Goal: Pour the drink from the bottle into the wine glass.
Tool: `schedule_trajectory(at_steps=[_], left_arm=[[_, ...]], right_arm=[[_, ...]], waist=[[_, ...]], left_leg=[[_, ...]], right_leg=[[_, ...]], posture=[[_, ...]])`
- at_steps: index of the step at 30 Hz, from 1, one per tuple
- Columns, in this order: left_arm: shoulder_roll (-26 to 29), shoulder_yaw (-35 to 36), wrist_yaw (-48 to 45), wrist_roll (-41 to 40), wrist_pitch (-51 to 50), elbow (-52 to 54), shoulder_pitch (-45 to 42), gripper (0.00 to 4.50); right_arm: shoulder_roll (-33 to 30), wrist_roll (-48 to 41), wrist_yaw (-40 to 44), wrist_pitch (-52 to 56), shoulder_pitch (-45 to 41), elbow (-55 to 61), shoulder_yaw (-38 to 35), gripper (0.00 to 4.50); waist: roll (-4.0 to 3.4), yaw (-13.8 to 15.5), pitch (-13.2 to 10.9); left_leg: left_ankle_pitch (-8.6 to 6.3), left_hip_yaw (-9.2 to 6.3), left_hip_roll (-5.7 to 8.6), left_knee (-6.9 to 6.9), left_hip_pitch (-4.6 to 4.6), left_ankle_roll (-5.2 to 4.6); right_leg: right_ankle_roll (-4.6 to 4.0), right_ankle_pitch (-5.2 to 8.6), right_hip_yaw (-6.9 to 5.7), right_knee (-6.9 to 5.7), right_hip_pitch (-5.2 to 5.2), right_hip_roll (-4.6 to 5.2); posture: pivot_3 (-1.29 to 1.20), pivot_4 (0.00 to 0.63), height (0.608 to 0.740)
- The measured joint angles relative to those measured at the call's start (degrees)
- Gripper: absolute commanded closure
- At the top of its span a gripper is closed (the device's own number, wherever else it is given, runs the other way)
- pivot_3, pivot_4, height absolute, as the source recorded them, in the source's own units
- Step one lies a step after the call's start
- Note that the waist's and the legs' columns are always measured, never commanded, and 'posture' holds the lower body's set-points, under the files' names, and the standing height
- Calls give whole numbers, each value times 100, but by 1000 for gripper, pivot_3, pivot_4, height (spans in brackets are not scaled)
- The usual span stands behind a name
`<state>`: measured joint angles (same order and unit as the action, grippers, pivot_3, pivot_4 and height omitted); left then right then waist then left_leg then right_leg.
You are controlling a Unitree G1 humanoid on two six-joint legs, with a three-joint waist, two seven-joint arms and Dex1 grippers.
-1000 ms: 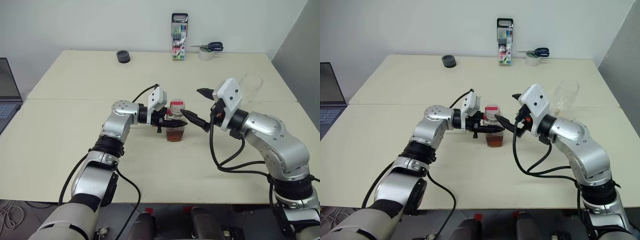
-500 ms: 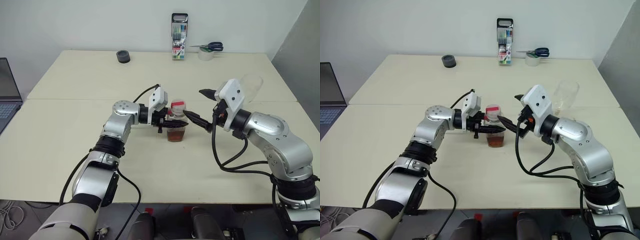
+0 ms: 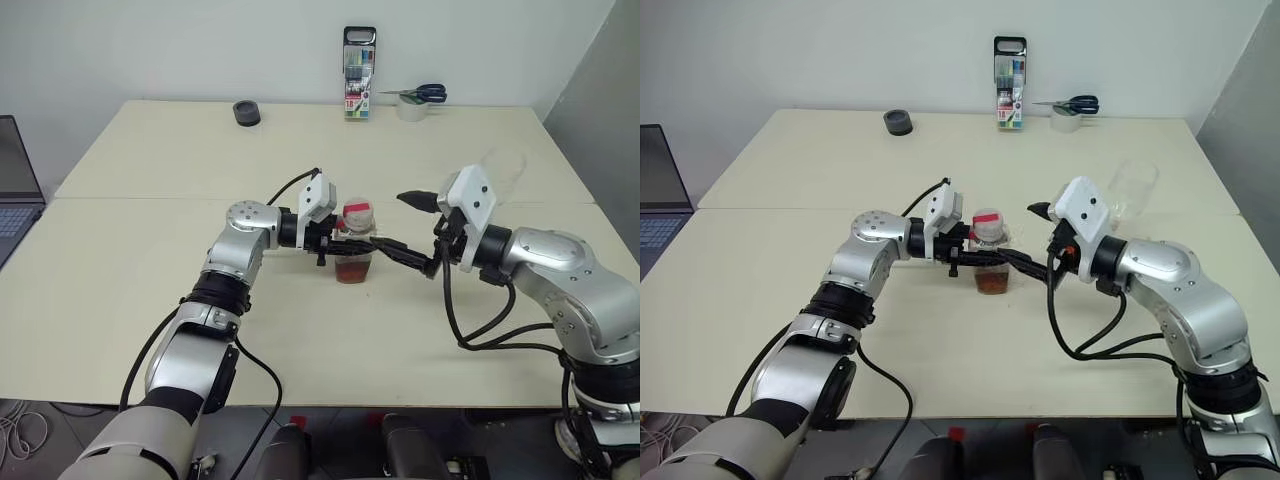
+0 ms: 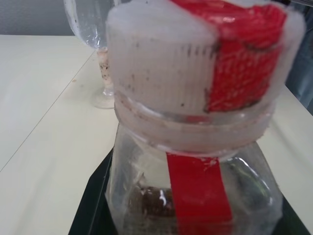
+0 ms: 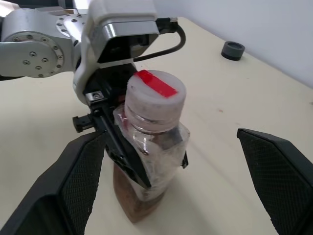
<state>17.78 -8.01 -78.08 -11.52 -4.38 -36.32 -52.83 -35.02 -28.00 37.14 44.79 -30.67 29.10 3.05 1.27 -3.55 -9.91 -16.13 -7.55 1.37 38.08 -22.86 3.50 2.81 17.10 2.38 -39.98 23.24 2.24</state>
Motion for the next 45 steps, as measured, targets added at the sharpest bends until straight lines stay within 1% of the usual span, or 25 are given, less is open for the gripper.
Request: schedule_trajectory(at_steps=[8, 20, 29, 32, 36, 37, 38, 39, 42, 45], left_arm=[[-2, 0, -6, -1, 2, 0, 0, 2808], [-2, 0, -128, -131, -20, 26, 0, 2808], [0, -4, -131, -129, 9, 57, 2, 2808], [0, -7, -131, -127, 21, 91, 24, 2808], [0, -8, -127, -124, 23, 113, 38, 2808], [0, -9, -125, -122, 23, 117, 38, 2808], [2, -9, -124, -121, 24, 118, 40, 2808], [7, -9, -125, -118, 33, 121, 41, 2809], [20, -6, -123, -117, 77, 122, 45, 2809], [47, 4, -97, -118, 114, 162, 46, 2810]], right_arm=[[200, -16, -174, 5, -40, -22, 39, 0], [696, -347, -220, 382, -581, -339, 49, 0], [730, -346, -195, 450, -688, -692, 127, 0], [752, -268, -201, 439, -717, -760, 187, 584], [843, -246, -200, 426, -790, -801, 207, 1937], [864, -249, -193, 422, -804, -797, 219, 2348], [878, -250, -188, 420, -806, -790, 224, 2595], [885, -252, -189, 420, -806, -789, 224, 2717], [900, -221, -197, 372, -805, -787, 245, 2714], [801, 71, -176, -32, -770, -716, 454, 2714]], waist=[[0, 3, 0], [0, 5, 0], [0, 4, 0], [0, 4, 0], [0, 1, 0], [0, 0, 0], [0, 0, 0], [0, 1, 0], [0, 2, 0], [0, 0, 0]], left_leg=[[2, 0, 0, 0, 0, 3], [4, -2, 0, 0, 0, 6], [3, -2, 0, 0, 1, 6], [3, -2, 0, 0, 0, 6], [3, -3, -1, 0, 1, 6], [4, -3, 0, 0, 1, 6], [4, -3, 0, 0, 1, 6], [4, -3, 1, 0, 0, 6], [4, -3, 0, 0, 1, 6], [4, -3, 0, 0, 1, 6]], right_leg=[[0, 0, 0, 0, 0, 0], [0, 0, -1, 0, 0, 0], [0, 0, -1, 0, 0, 0], [0, 0, 0, 0, 0, 0], [0, 0, -1, 0, 0, 0], [0, 0, -1, -1, 0, 0], [0, 0, -1, 0, 0, 0], [0, 0, -1, 0, 0, 0], [0, 0, -1, 0, 0, 1], [0, 0, -1, 0, 0, 0]], posture=[[0, 150, 740], [0, 150, 740], [0, 150, 740], [0, 150, 740], [0, 150, 740], [0, 150, 740], [0, 150, 740], [0, 150, 740], [0, 150, 740], [0, 150, 740]])
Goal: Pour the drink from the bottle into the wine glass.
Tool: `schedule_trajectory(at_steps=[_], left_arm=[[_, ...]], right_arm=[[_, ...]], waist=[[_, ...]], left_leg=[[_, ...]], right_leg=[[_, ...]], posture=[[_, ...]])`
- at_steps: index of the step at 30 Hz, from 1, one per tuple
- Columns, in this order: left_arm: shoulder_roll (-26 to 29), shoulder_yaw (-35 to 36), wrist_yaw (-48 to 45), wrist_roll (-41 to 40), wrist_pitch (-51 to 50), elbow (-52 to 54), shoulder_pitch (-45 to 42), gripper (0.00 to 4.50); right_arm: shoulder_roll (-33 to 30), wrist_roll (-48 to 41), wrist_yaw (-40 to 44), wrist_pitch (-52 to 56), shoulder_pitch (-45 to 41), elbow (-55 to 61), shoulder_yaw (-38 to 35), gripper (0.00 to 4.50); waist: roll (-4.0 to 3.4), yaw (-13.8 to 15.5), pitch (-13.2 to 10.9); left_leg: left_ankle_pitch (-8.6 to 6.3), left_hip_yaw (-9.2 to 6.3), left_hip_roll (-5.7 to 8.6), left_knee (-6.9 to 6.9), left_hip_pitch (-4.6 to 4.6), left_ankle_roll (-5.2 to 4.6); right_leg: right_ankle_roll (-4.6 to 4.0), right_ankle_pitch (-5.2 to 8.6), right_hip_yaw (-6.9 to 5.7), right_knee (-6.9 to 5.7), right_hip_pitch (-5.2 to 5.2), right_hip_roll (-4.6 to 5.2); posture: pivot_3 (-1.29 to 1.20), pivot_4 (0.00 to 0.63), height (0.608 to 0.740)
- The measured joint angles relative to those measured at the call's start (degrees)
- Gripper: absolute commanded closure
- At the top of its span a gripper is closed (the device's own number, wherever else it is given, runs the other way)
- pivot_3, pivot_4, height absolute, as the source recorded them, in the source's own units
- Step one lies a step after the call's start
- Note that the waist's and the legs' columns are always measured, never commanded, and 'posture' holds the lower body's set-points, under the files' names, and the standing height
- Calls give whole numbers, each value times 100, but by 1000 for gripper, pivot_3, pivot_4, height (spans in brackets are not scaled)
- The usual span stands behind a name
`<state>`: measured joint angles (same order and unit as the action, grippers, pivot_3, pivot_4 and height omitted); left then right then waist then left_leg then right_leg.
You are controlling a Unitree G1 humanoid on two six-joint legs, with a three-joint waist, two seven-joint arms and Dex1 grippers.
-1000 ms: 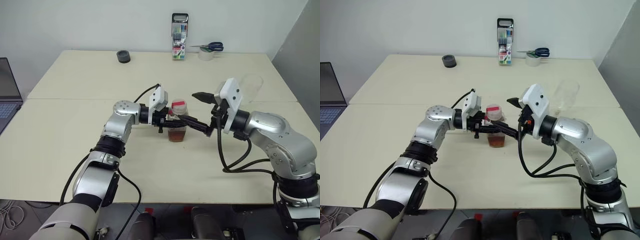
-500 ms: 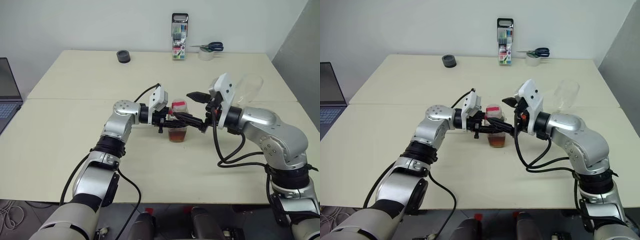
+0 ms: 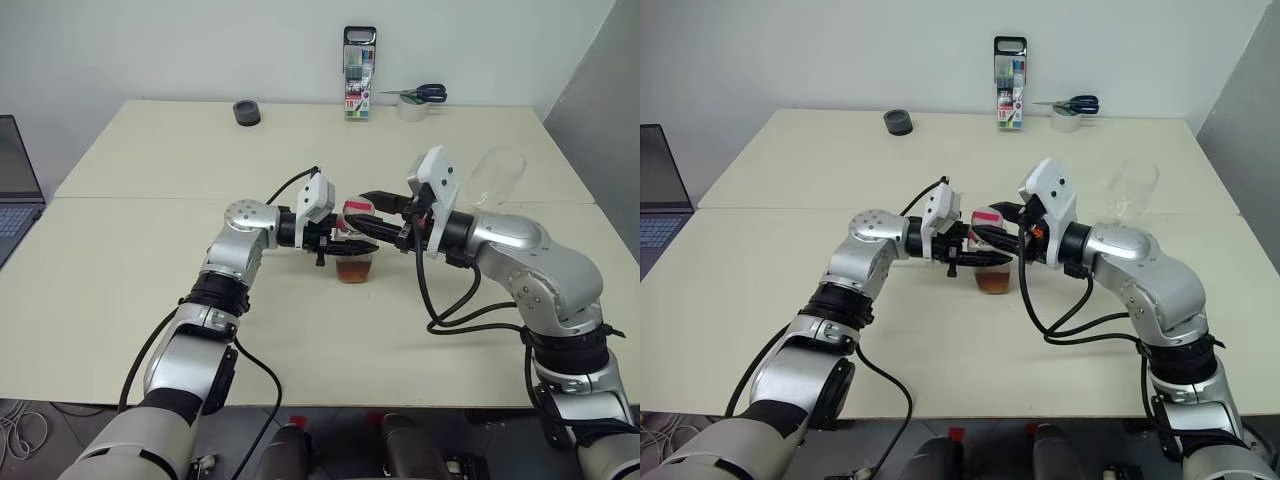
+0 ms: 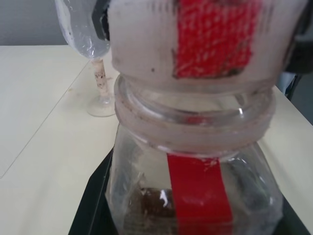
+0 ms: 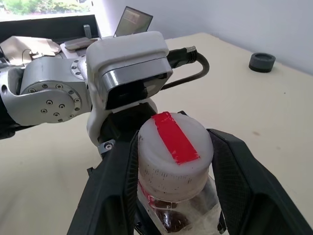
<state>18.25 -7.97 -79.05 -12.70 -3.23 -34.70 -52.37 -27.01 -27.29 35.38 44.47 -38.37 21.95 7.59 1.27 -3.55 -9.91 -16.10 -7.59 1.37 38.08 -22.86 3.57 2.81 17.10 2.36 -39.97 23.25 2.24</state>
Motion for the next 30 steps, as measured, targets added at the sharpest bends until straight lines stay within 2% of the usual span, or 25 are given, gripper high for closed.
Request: schedule_trajectory(at_steps=[5, 8, 11, 14, 19, 21, 23, 24, 27, 29, 30], left_arm=[[4, -50, -16, 15, -17, 73, 149, 2812], [4, -57, -18, 12, -41, 90, 211, 2812], [4, -58, -7, 12, -49, 140, 211, 2812], [3, -58, 83, 9, -91, 153, 215, 2812], [118, 22, 263, 1, -183, 159, 235, 2812], [186, 110, 397, -4, -257, 159, 250, 2812], [285, 195, 549, -6, -278, 158, 277, 2812], [319, 255, 633, -7, -285, 158, 292, 2812], [429, 448, 963, -50, -386, 155, 293, 2812], [541, 623, 1184, -74, -415, 144, 293, 2812], [632, 727, 1338, -75, -427, 136, 293, 2812]], right_arm=[[-396, 1043, -40, -1211, 153, 166, 327, 2790], [-353, 1211, -56, -1526, 339, 170, 289, 2792], [-192, 1068, -92, -1500, 474, 223, 86, 2793], [-234, 744, -152, -1153, 796, 494, -418, 2794], [-648, 528, -355, -445, 1890, 703, -1274, 2794], [-605, 545, -552, -262, 2505, 716, -1455, 2794], [-348, 589, -820, -116, 3023, 663, -1468, 2073], [-150, 586, -980, -8, 3161, 622, -1470, 1883], [480, 343, -1421, 534, 3230, 493, -1592, 807], [556, 251, -1522, 722, 3227, 490, -1607, 76], [451, 330, -1544, 712, 3227, 486, -1544, 8]], waist=[[0, 3, 0], [0, 0, 0], [0, 3, 0], [0, 26, 0], [1, 61, 1], [0, 58, 1], [0, 28, 1], [-1, 5, 1], [-4, -39, 1], [-4, -34, 1], [-4, -31, 1]], left_leg=[[0, 2, 2, 1, -1, 0], [0, 2, -1, 0, 0, 0], [0, 1, -1, 1, 0, 1], [0, 0, 1, 0, -1, 1], [-8, 3, 2, 0, -2, -14], [-9, 7, 1, -2, 0, -16], [-9, 10, -4, -2, 2, -16], [-8, 11, -6, -2, 6, -16], [-6, 12, -7, -1, 11, -18], [-5, 8, -6, -1, 10, -19], [-5, 8, -3, 0, 10, -20]], right_leg=[[0, 0, 0, 2, 0, 1], [0, 0, -1, -1, 0, -1], [0, 0, 1, -1, 0, -1], [0, 0, 1, 1, -2, 2], [0, 0, 0, 2, -6, 2], [0, 0, 2, -1, -4, 1], [0, 0, 5, -3, -2, -4], [0, 0, 9, -7, -2, -5], [0, 0, 14, -9, -2, -7], [0, 0, 12, -9, -2, -7], [0, 0, 12, -9, -2, -6]], posture=[[0, 150, 740], [0, 150, 740], [0, 150, 740], [0, 150, 740], [0, 150, 740], [0, 150, 740], [0, 150, 740], [0, 150, 740], [0, 150, 740], [0, 150, 740], [0, 150, 740]])
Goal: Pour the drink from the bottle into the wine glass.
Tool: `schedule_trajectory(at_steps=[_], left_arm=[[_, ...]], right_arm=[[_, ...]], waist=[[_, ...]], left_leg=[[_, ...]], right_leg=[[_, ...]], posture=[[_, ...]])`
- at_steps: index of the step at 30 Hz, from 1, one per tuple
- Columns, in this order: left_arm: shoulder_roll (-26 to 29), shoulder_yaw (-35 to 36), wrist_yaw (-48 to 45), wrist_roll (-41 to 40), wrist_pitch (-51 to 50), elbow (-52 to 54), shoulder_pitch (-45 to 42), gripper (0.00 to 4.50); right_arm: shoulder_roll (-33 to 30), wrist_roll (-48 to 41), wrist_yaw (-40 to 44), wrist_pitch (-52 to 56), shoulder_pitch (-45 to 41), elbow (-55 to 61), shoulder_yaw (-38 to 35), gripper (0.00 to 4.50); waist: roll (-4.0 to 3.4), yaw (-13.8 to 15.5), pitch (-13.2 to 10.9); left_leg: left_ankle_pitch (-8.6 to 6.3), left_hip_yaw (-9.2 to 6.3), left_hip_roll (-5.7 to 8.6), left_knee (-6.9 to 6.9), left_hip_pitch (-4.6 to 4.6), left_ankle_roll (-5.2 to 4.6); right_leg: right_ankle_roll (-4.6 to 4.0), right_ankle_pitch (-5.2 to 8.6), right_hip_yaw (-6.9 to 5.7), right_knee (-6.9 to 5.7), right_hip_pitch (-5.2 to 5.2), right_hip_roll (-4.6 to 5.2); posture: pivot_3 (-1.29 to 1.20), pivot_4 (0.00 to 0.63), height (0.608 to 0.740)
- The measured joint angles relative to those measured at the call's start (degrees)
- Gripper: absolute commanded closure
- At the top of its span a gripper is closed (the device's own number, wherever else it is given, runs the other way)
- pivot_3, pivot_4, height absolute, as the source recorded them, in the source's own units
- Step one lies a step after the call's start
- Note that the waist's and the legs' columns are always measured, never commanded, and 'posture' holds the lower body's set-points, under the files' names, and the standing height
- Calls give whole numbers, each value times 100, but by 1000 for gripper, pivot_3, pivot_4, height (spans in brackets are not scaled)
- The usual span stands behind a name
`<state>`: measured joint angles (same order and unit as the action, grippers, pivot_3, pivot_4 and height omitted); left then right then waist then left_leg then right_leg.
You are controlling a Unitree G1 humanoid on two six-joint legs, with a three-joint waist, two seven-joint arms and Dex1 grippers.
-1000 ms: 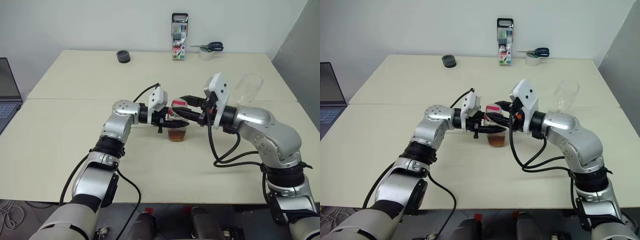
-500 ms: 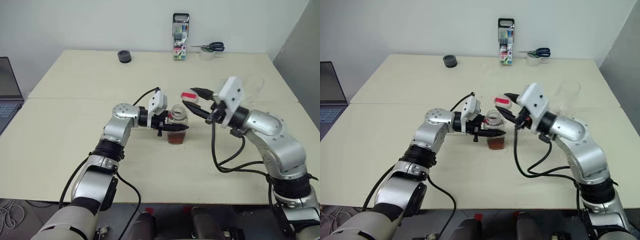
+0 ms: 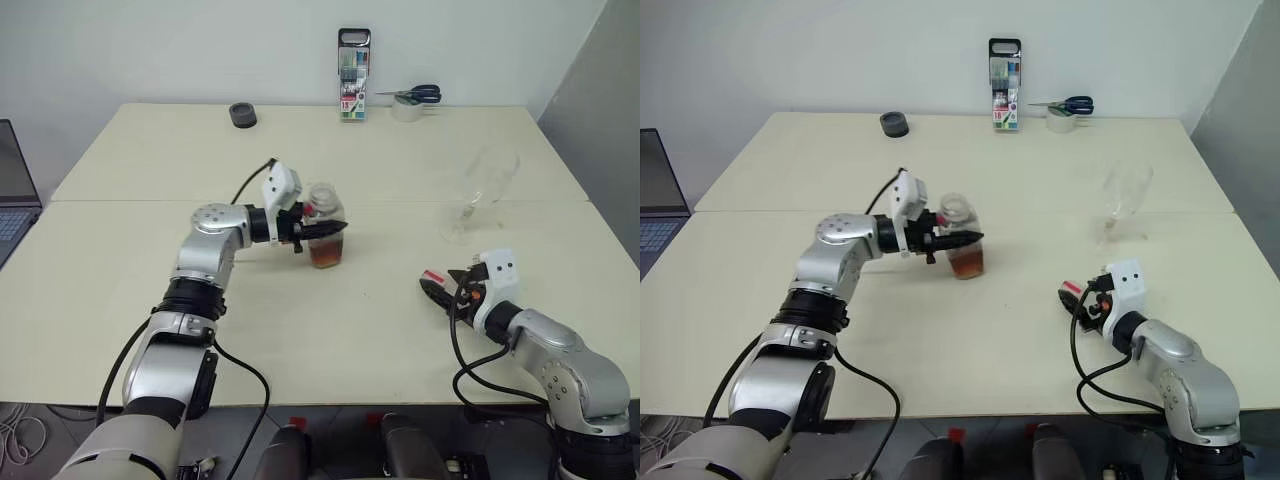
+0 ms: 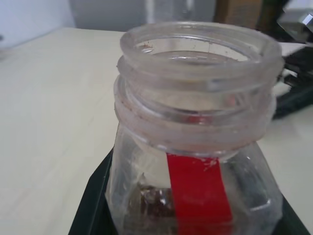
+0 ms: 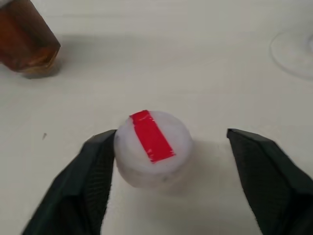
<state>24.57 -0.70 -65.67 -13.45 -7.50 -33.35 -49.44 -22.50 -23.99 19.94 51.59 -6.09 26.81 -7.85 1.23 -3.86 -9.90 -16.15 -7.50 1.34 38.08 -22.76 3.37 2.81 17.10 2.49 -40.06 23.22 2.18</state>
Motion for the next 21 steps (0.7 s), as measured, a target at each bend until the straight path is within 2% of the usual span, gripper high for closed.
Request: schedule_trajectory(at_steps=[4, 11, 16, 21], left_arm=[[463, 470, 698, 9, -18, -78, 38, 2812], [796, 795, 1686, 120, -8, -62, 589, 2812], [971, 981, 2147, 95, -139, 131, 839, 2812], [1074, 1205, 2839, 135, -232, 62, 853, 2812]], right_arm=[[-1223, 1071, 127, -764, 110, -52, 838, 0], [-2003, 2253, 506, -1987, 158, -299, 1703, 0], [-1802, 2218, 719, -2246, 133, -491, 1559, 0], [-1028, 964, 1442, -2061, -232, -171, 1493, 0]], waist=[[0, 8, 0], [17, 45, 11], [48, 55, 27], [44, 37, 24]], left_leg=[[0, 1, 4, -3, 1, 1], [1, 1, 2, -1, 0, 3], [2, -4, -5, -2, 1, 5], [2, -5, -7, 0, 2, 3]], right_leg=[[1, 0, -2, 6, 0, 2], [1, 0, -9, 9, -7, 4], [1, 0, -9, 8, -7, 0], [0, 0, -9, 7, -5, -1]], posture=[[0, 150, 740], [0, 150, 740], [0, 150, 740], [0, 150, 740]])
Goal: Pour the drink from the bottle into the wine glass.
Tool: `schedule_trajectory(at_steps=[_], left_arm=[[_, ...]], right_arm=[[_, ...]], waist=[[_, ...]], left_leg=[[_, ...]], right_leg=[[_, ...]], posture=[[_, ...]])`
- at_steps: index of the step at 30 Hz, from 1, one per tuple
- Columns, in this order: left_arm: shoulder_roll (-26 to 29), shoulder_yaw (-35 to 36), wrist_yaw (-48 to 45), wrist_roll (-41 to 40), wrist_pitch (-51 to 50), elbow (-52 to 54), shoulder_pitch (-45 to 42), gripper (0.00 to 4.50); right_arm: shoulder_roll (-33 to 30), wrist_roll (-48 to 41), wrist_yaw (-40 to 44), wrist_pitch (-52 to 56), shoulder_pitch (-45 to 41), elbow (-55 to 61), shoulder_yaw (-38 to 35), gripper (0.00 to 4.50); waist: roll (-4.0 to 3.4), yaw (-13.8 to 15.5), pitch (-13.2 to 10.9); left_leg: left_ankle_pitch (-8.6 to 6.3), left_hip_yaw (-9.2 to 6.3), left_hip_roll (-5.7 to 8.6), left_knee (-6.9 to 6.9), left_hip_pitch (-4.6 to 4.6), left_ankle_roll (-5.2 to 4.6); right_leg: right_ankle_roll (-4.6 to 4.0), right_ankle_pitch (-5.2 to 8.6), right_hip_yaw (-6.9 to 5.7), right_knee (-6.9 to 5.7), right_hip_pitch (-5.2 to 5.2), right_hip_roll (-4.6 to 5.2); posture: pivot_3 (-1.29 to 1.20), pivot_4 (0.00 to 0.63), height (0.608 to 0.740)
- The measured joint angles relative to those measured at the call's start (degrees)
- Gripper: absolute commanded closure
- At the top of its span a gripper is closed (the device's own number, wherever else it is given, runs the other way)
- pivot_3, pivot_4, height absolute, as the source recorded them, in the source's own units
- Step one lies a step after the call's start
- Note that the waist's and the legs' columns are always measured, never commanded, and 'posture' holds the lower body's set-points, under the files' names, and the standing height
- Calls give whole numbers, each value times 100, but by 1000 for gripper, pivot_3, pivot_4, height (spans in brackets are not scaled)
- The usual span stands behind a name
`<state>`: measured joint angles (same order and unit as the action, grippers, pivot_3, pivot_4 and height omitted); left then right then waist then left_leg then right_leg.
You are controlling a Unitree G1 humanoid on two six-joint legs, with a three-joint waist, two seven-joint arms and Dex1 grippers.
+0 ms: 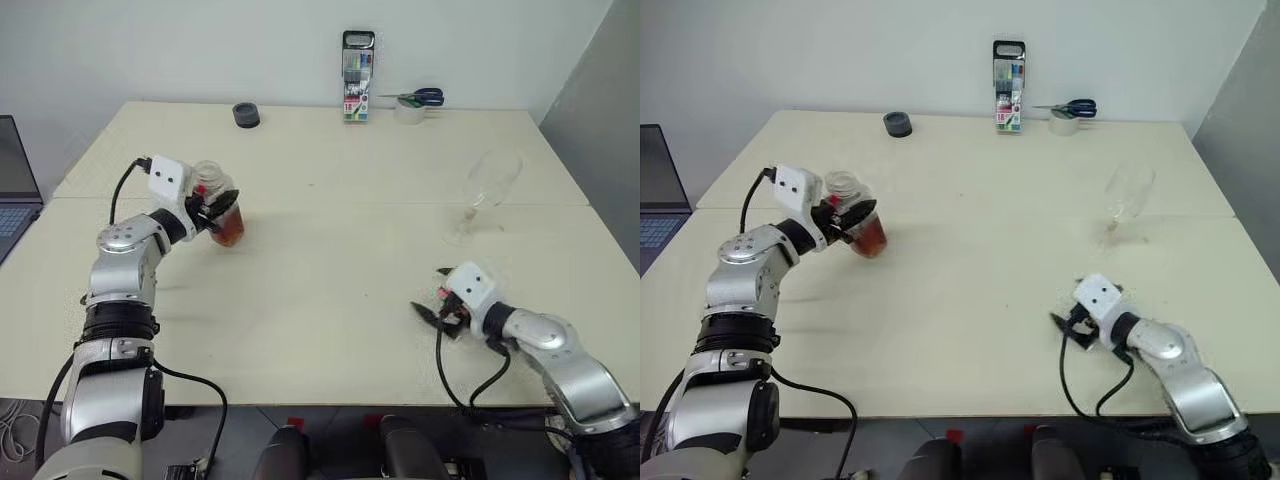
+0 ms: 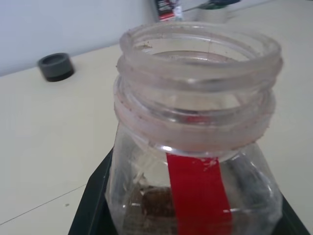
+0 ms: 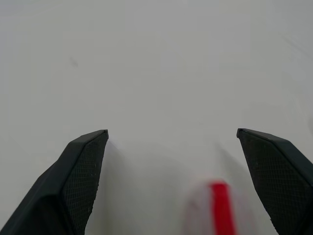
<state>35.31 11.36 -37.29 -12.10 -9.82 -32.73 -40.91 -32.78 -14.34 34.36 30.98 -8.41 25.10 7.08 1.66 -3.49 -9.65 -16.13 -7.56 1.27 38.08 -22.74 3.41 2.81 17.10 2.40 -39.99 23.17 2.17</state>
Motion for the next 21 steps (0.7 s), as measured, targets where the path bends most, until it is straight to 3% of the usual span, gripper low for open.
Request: schedule_trajectory(at_steps=[4, 9, 14, 21], left_arm=[[39, 132, 408, 16, -36, -209, -3, 2812], [-49, 412, 678, -150, -108, -347, -21, 2812], [-123, 483, 688, -206, -61, -383, -12, 2812], [-186, 521, 694, -245, 42, -639, 107, 588]], right_arm=[[498, -673, 176, 499, -880, 261, 41, 0], [1086, -556, 47, 705, -1707, -366, 538, 0], [1217, -358, 50, 682, -1984, -662, 764, 0], [1406, -205, 32, 640, -2044, -784, 854, 0]], waist=[[1, 21, 1], [1, 39, 1], [1, 54, 1], [-2, 27, 3]], left_leg=[[10, -10, 3, 0, -2, 18], [12, -10, 8, -1, -4, 22], [13, -10, 12, -1, -3, 23], [13, -8, 11, -1, 0, 24]], right_leg=[[0, 0, -6, -1, 0, 2], [-1, -1, -7, -2, 5, 7], [-1, -1, -7, -2, 4, 12], [-1, -1, -6, -7, 5, 11]], posture=[[0, 150, 740], [0, 150, 740], [0, 150, 740], [0, 150, 740]])
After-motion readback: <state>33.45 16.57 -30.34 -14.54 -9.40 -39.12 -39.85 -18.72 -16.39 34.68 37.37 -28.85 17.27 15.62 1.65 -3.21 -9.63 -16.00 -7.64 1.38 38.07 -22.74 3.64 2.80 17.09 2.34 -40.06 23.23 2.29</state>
